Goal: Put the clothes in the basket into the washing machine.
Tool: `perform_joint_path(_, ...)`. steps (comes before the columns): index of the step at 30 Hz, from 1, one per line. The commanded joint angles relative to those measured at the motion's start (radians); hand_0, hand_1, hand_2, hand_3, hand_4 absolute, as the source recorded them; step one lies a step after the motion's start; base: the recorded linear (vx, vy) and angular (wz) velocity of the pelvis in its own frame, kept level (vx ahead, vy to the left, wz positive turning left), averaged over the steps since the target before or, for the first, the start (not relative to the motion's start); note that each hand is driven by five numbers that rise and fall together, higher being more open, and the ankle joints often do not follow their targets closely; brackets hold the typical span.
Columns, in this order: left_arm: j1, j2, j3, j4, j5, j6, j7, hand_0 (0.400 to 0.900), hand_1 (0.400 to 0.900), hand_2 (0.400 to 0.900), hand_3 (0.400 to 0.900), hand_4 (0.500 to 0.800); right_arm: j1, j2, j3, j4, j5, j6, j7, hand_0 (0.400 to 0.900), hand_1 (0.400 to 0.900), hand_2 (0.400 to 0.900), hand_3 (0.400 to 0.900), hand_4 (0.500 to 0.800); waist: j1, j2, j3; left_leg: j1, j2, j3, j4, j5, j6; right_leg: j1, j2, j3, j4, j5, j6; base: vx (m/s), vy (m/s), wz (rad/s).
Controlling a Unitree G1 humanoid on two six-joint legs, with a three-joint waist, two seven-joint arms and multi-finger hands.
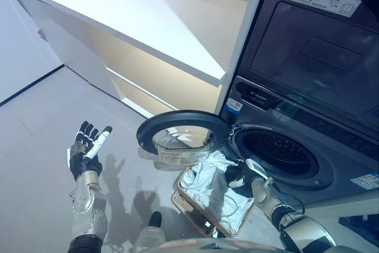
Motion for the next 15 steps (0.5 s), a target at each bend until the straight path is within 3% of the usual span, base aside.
perform_joint_path(1, -0.036, 0.071, -0.004, -0.018, 0.002, -0.072, -0.028, 0.900, 0.900, 0.900, 0.900, 0.800, -0.057, -0.016, -0.011, 0.020, -0.009, -0.024, -0.059, 0.900, 0.900, 0.900, 0.900, 0.800, 0.000, -0.028, -0.063, -0.034, -0.026, -0.026, 0.008, -0.037, 0.061, -0.047, -0.024, 0.007, 0.121, -0.054, 0.003, 0.00, 0.000, 0.00)
perform_joint_path(7, -0.026, 0.076, 0.006, -0.033, 0.000, -0.073, -0.031, 0.900, 0.900, 0.900, 0.900, 0.800, -0.069, -0.021, -0.012, 0.035, -0.009, -0.017, -0.063, 0.900, 0.900, 0.900, 0.900, 0.800, -0.001, -0.026, -0.062, -0.038, -0.025, -0.020, 0.007, -0.034, 0.060, -0.051, -0.023, 0.008, 0.119, -0.053, 0.002, 0.00, -0.001, -0.02)
perform_joint_path(15, -0.027, 0.106, 0.023, -0.030, 0.054, -0.077, 0.008, 0.900, 0.900, 0.900, 0.900, 0.800, -0.120, -0.059, -0.008, 0.035, -0.002, -0.009, -0.066, 0.900, 0.900, 0.900, 0.900, 0.800, -0.002, -0.020, -0.023, -0.070, -0.028, -0.009, 0.023, -0.030, 0.060, -0.083, -0.025, 0.020, 0.118, -0.041, 0.002, -0.02, -0.002, -0.05)
